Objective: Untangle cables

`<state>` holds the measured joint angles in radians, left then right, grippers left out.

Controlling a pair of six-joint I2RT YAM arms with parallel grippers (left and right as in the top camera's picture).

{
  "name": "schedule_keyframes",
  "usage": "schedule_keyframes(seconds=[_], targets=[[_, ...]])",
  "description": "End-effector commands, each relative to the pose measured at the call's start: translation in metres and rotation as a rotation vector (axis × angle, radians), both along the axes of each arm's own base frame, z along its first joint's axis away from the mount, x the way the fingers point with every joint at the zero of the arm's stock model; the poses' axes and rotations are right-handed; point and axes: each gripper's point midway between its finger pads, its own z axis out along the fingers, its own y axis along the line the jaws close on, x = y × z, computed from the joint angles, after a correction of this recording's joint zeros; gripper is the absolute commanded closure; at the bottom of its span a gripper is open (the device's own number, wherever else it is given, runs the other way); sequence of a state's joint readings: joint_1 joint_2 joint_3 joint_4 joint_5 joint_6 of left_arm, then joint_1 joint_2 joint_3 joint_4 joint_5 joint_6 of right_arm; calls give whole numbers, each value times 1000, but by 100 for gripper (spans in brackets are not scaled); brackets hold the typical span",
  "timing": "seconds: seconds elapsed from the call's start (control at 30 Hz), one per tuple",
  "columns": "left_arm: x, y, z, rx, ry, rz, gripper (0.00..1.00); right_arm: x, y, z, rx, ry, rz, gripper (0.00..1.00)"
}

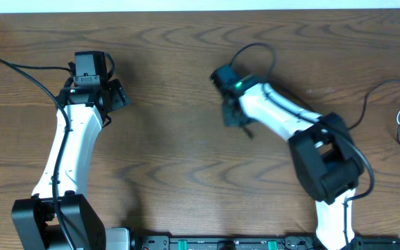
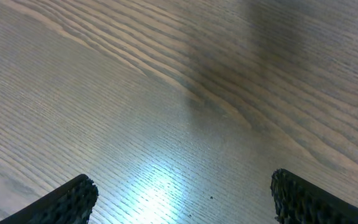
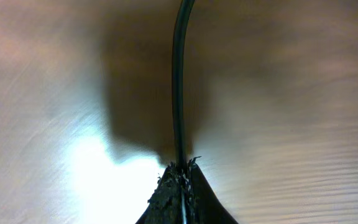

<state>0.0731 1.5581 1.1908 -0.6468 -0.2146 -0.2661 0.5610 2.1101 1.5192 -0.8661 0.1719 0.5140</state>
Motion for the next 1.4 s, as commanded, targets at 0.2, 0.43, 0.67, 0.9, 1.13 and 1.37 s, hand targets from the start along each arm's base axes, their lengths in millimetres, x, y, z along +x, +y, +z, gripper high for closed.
schedule_keyframes(seconds=[0.2,0.43,0.67,0.9,1.13,1.37], targets=[[1,2,-1,0,1,9,10,87,-159,165,-77,-395,-259,99],[1,2,-1,0,1,9,10,80,-299,225,-205,-539,-517,99],[1,2,-1,0,1,9,9,31,-429,241,-330,-560,-818,99],[1,2,-1,-1,1,9,9,-30,-508,236,-367,-510,-1020,99],[1,2,-1,0,1,9,10,-83,-559,235,-394,-500,-1192,99],[1,2,-1,0,1,9,10,-94,-566,227,-304,-491,-1201,1]])
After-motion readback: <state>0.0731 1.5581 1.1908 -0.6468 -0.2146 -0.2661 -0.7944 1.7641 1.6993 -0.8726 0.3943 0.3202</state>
